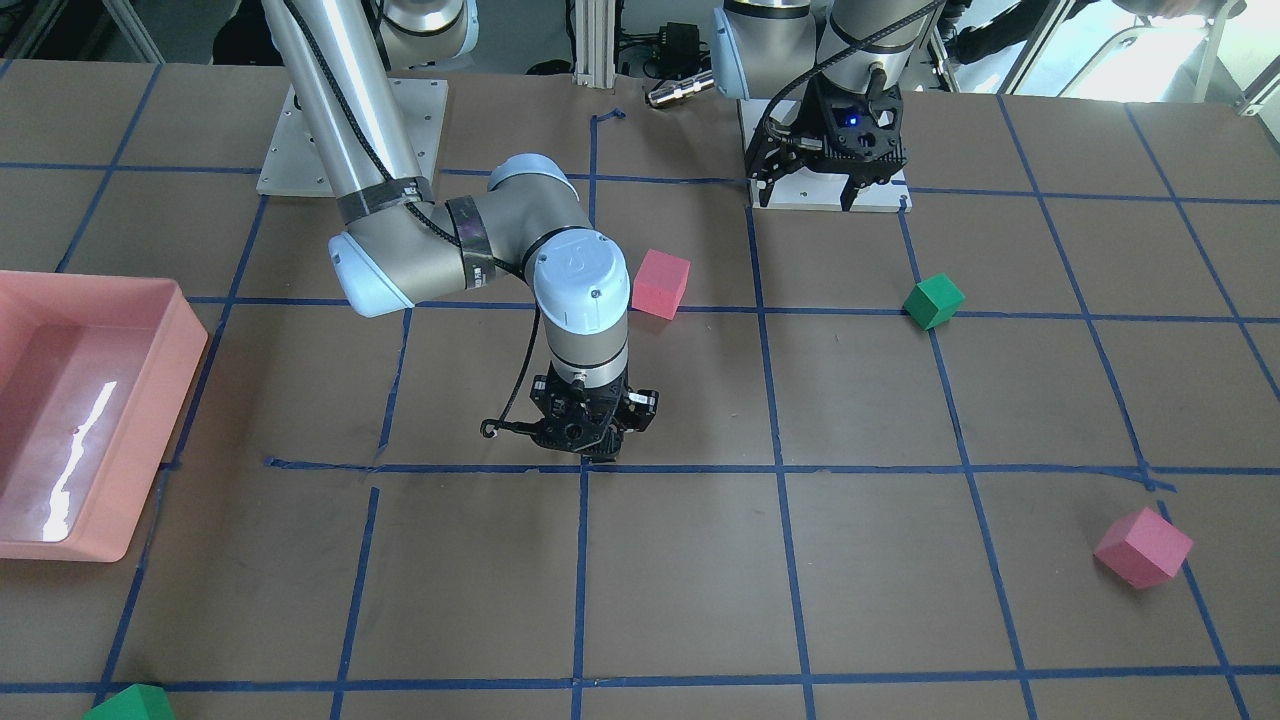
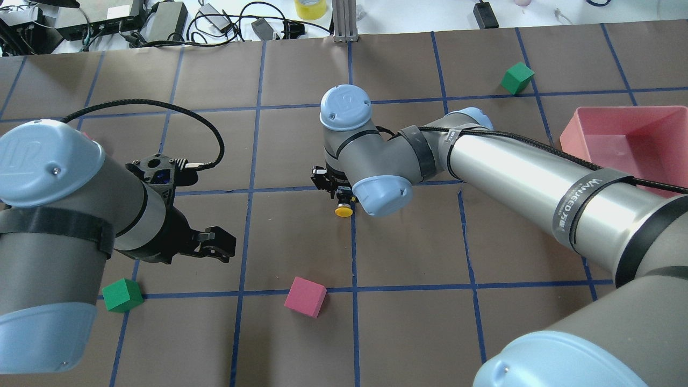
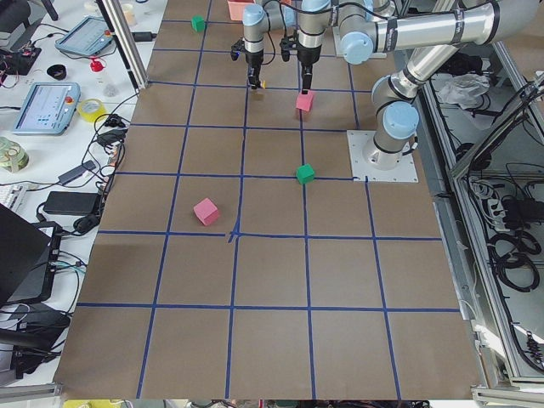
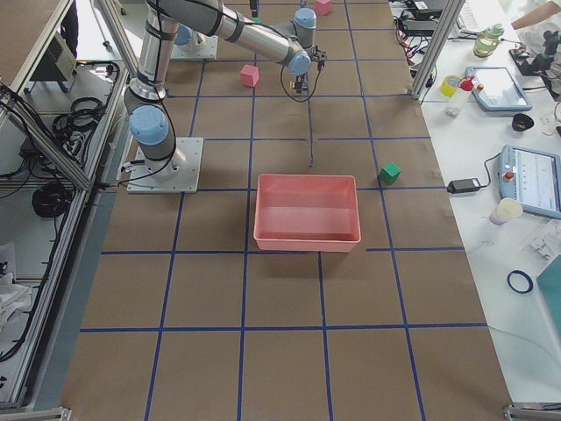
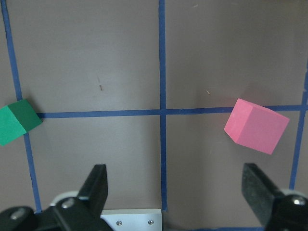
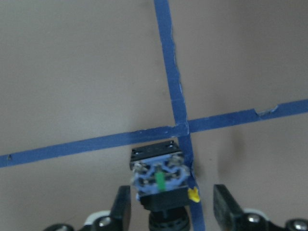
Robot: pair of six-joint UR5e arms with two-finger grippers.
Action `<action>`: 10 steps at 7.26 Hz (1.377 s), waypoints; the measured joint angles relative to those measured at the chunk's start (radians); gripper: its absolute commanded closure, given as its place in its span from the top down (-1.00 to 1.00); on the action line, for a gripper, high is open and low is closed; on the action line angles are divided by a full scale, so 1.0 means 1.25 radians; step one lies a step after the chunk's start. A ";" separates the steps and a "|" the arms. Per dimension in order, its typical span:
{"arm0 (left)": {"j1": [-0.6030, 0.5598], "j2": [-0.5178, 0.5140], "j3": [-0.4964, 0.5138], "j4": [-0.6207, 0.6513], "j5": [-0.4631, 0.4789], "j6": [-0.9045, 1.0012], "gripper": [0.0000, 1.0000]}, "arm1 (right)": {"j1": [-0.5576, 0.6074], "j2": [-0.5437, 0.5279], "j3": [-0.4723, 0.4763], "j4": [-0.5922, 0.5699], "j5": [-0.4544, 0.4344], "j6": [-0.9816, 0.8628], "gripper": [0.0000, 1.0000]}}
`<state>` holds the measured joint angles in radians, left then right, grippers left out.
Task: Align button upright
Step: 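Carry the switch to the table center and set it down with the right gripper, then raise the right gripper away while the left gripper approaches the switch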
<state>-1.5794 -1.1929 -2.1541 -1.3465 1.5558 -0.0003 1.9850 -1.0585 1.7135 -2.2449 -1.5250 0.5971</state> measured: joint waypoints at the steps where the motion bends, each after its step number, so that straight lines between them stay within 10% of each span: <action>1: -0.009 -0.002 -0.020 0.035 -0.001 -0.007 1.00 | 0.000 -0.002 0.004 -0.001 0.000 -0.001 1.00; 5: -0.032 -0.018 -0.083 0.167 -0.025 -0.020 1.00 | -0.057 -0.070 -0.051 0.045 -0.011 -0.166 1.00; 10: -0.152 -0.113 -0.137 0.399 -0.043 -0.084 1.00 | -0.329 -0.322 -0.155 0.451 -0.009 -0.514 1.00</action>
<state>-1.7700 -1.3343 -2.3257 -0.8477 1.5016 -0.1056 1.5739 -1.4609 1.5191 -1.6814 -1.5363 -0.0449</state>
